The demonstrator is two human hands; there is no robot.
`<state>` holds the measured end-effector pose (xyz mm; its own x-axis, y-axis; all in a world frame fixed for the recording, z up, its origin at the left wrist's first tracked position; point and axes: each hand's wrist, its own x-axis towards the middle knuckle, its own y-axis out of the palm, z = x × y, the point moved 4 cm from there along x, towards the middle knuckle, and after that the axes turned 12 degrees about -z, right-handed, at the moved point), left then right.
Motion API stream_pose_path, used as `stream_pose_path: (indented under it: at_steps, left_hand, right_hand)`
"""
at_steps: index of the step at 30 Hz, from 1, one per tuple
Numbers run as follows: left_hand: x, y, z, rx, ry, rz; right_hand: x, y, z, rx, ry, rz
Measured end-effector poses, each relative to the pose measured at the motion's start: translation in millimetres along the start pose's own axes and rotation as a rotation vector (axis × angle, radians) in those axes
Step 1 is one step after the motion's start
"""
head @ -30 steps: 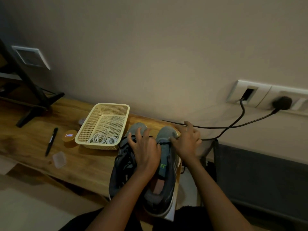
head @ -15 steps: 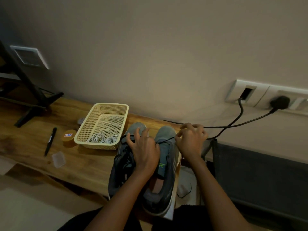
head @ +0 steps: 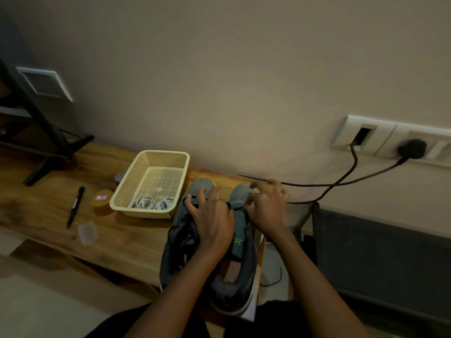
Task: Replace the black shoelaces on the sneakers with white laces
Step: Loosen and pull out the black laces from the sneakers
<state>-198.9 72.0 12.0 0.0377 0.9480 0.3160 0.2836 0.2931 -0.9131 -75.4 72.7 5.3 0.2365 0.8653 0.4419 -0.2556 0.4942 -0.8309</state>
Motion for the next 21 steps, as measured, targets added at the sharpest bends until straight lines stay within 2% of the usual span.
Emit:
stream_pose_path:
  at_steps: [5,8,14,21]
  left_hand:
    - [0,0,1,-0.019,-0.008,-0.002]
    - [0,0,1,-0.025,-0.008,0.000]
    - [1,2,2,-0.009,-0.007,0.007]
    - [1,2,2,0.003,-0.018,0.002]
  right_hand:
    - [5,-18,-20,-0.182,0.166,-0.002]
    - [2,-20,-23,-0.183,0.278,0.041]
    - [1,-6,-1,-0.077,0.051,0.159]
    - [2,-8,-5,-0.110,0.002,0.148]
